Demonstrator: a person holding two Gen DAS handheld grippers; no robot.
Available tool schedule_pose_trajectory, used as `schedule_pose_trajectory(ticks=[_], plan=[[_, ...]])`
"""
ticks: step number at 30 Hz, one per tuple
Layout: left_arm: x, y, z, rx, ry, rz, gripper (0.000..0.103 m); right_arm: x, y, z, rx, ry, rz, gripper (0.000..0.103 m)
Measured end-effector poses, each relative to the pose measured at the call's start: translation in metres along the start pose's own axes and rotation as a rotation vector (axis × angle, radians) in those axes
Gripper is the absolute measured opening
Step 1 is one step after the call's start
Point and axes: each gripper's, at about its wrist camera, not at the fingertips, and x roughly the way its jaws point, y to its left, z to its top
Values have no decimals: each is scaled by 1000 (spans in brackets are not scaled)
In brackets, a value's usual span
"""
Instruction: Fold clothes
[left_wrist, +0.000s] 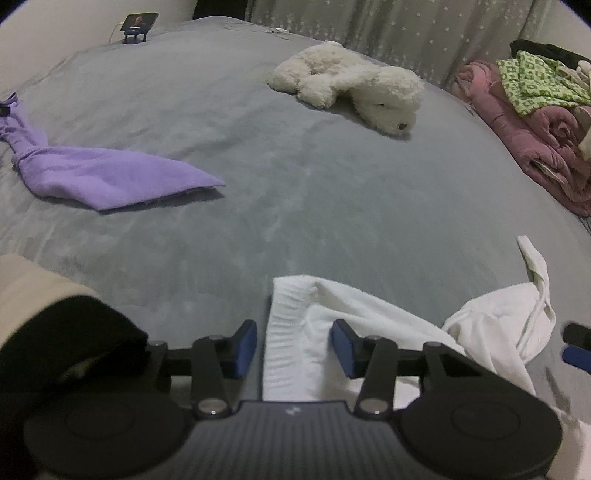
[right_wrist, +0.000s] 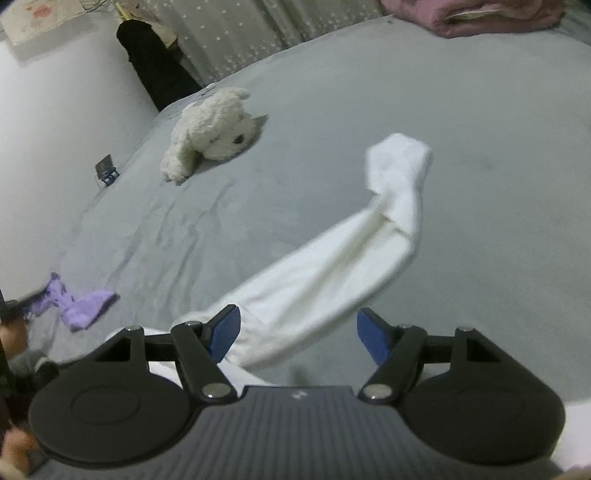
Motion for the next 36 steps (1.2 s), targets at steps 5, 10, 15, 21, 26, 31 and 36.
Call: schedule_pose_trajectory(ticks=[5, 10, 15, 21, 26, 31, 36], plan=[[4, -1, 3, 2, -6, 6, 46, 38, 21, 14, -1, 36, -16, 73], [6, -5, 3, 32, -11, 21, 46, 67, 39, 22, -92, 56, -129, 73], [7, -5, 4, 34, -7, 24, 46, 82, 40, 20, -131, 66, -191, 61], [8, -7, 6, 20, 0, 27, 46, 85, 41, 19, -228, 41, -269, 6], [8, -9, 7, 22, 5, 34, 46, 77, 40, 27, -268, 30, -277, 2], [9, -9, 6, 37, 5, 37, 42, 47, 37, 34, -244, -36, -245, 2], [9, -6, 5, 43, 3, 34, 31, 12, 33, 37, -241, -101, -232, 2]])
